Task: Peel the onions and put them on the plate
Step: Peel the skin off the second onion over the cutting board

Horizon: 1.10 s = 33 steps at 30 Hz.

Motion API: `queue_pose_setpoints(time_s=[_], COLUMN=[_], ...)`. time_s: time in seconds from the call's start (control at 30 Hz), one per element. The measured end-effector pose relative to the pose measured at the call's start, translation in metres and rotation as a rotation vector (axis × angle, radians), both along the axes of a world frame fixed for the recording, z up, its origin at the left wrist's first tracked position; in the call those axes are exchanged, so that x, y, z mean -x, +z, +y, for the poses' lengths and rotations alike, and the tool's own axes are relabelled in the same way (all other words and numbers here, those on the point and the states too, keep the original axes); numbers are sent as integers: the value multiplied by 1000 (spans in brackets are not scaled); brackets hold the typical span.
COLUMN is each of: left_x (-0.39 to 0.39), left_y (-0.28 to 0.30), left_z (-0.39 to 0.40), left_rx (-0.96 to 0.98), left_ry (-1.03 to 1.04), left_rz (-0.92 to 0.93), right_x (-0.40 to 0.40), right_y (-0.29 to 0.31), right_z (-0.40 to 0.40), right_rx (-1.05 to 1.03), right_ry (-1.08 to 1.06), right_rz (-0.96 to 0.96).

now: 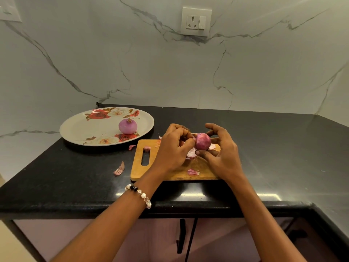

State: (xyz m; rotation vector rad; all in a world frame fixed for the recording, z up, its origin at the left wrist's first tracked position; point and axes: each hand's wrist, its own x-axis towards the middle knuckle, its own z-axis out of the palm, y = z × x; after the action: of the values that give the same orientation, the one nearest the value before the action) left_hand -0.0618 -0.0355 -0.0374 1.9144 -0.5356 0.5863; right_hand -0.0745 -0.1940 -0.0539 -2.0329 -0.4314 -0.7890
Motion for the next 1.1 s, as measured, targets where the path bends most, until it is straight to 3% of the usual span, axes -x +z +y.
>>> queue_pose_setpoints(time_s=[0.27,0.63,1.1], left_x=[-2,-2,-2], left_y=[-1,-6,-6], left_z=[2,2,3], left_rx=[111,-134,-85], left_ry=[87,15,140], left_rz=[-130,-306,-231], right_x=[2,1,1], right_y=[0,-2,-2], right_z=[1,0,0], right_rx=[1,9,-1], right_ry=[31,26,13], right_rz=[34,17,-3])
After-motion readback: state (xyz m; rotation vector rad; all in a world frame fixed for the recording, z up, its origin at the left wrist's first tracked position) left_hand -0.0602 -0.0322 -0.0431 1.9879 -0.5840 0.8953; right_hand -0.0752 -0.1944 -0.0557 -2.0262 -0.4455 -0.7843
